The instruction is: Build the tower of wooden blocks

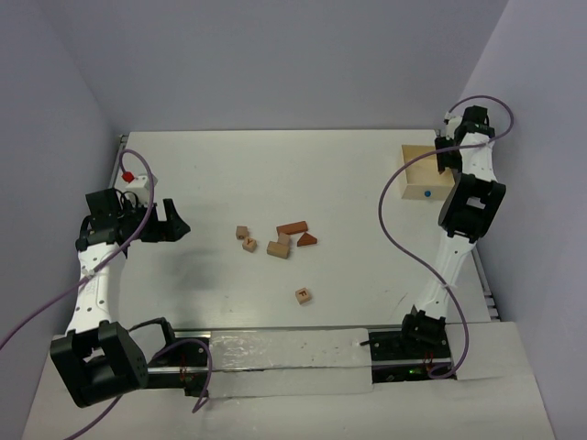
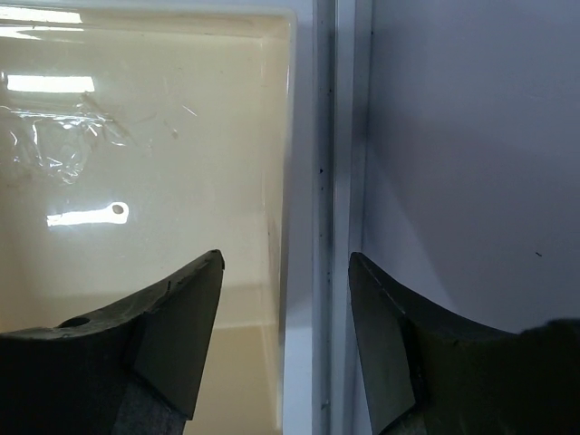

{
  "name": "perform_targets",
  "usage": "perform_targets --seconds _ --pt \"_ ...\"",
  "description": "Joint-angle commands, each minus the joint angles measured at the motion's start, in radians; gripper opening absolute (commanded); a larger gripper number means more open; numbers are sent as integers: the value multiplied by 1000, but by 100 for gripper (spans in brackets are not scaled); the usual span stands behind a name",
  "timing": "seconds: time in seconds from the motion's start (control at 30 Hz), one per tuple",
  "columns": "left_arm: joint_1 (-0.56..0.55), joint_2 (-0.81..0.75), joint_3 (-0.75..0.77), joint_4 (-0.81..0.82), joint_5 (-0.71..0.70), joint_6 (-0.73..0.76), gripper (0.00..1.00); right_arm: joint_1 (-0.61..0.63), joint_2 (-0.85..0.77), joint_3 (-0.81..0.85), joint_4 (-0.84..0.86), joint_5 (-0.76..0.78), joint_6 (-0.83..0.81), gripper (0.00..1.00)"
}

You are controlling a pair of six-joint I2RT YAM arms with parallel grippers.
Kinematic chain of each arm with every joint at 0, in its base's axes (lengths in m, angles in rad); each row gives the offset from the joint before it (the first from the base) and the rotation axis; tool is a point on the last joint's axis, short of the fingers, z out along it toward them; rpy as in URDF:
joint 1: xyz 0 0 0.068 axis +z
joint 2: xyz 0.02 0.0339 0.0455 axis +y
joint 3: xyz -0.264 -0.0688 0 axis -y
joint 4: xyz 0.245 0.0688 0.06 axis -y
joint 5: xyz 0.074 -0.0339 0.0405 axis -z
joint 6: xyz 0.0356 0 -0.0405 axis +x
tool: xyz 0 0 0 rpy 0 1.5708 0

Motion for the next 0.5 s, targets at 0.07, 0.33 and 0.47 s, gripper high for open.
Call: perform_targets --seconds 0.07,0.33,0.47 --pt "8 -20 34 7 23 14 99 36 -158 -2 3 5 -3 68" --pt "8 -32 31 8 29 20 99 153 -397 -93 -20 -22 1 81" --pt "6 -43 30 8 38 26 99 268 -590 -217 -12 -30 -25 93"
